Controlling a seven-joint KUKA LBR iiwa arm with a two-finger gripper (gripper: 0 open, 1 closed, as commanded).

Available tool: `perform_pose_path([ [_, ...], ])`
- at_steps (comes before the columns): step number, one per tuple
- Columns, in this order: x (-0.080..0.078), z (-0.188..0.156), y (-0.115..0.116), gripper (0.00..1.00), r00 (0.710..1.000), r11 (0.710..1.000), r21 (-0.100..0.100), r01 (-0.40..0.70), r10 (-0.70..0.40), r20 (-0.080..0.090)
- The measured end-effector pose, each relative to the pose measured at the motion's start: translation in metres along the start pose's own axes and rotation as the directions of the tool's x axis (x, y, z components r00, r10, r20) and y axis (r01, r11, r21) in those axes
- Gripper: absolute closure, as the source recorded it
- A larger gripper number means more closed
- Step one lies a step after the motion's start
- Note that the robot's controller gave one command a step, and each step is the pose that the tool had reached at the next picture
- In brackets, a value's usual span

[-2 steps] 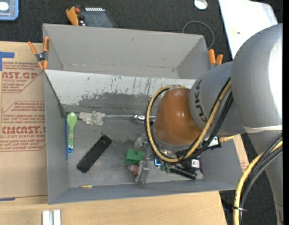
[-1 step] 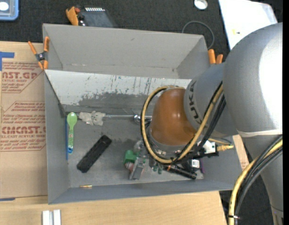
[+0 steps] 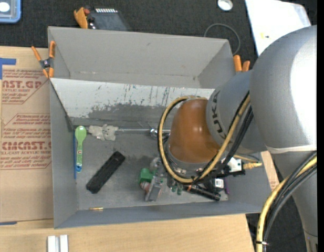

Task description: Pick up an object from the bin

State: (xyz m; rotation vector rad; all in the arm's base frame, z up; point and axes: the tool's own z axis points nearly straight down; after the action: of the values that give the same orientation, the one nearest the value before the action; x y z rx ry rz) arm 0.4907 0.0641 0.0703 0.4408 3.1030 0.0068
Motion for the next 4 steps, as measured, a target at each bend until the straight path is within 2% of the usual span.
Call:
perform_pose_path([
  [2,0.001,-0.005,0.000,1.00,1.000,1.000,0.000,0.001,-0.001,-0.002],
  [4,0.002,-0.063,0.000,1.00,1.000,1.000,0.001,0.002,-0.002,-0.008],
])
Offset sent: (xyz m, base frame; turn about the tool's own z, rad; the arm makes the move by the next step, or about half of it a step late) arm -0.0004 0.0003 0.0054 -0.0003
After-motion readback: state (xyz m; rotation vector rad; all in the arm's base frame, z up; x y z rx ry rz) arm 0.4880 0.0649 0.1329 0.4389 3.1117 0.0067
